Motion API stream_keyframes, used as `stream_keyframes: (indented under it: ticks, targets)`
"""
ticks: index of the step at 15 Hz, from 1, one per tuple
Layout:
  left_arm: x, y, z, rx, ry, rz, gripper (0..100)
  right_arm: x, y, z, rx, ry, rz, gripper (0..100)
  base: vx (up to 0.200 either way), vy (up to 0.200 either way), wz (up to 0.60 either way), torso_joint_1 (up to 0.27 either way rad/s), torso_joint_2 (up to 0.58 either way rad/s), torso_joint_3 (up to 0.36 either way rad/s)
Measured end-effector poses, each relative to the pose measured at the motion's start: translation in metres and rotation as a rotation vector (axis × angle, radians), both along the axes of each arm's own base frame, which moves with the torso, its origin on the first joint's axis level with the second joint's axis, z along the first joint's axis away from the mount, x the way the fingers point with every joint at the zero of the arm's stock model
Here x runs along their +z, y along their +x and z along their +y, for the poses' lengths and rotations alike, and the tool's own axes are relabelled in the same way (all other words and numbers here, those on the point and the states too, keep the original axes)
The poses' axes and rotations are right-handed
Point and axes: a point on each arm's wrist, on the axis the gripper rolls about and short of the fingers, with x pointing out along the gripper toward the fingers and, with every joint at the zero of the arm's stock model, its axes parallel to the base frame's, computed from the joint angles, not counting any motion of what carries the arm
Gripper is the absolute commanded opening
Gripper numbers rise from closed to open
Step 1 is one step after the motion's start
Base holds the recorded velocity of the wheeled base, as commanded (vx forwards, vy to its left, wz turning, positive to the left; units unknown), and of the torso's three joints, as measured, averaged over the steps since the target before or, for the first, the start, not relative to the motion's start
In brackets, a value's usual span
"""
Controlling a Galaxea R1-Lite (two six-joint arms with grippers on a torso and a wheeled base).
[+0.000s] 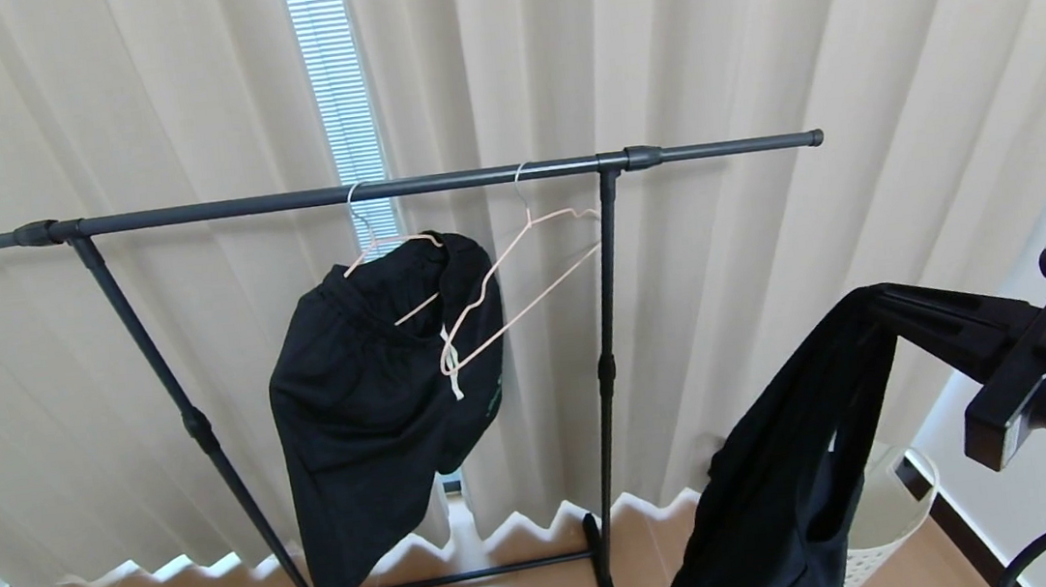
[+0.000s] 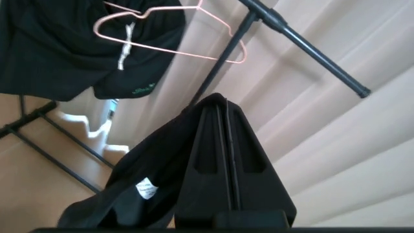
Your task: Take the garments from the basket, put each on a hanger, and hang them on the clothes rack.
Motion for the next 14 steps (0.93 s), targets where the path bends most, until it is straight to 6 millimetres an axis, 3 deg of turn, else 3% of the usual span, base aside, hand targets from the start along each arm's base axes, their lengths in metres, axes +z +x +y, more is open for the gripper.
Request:
stream_keyframes:
  ticks: [6,11,14]
  targets:
    - [0.01,0.021,-0.001,-0.055,0.076,0.236,100,-0.002,0.014,0.012,0.008,-0.021,0.022,0,0.0,0.0,0.0,0.0,0.0,0.0]
    - [0.054,0.048,-0.007,-0.306,-0.014,0.29,100,0.0,0.018,0.034,0.082,-0.026,0.03,0,0.0,0.0,0.0,0.0,0.0,0.0]
    - [0.089,0.079,-0.025,-0.467,-0.172,0.328,100,0.002,0.022,0.04,0.088,-0.018,0.033,0,0.0,0.0,0.0,0.0,0.0,0.0]
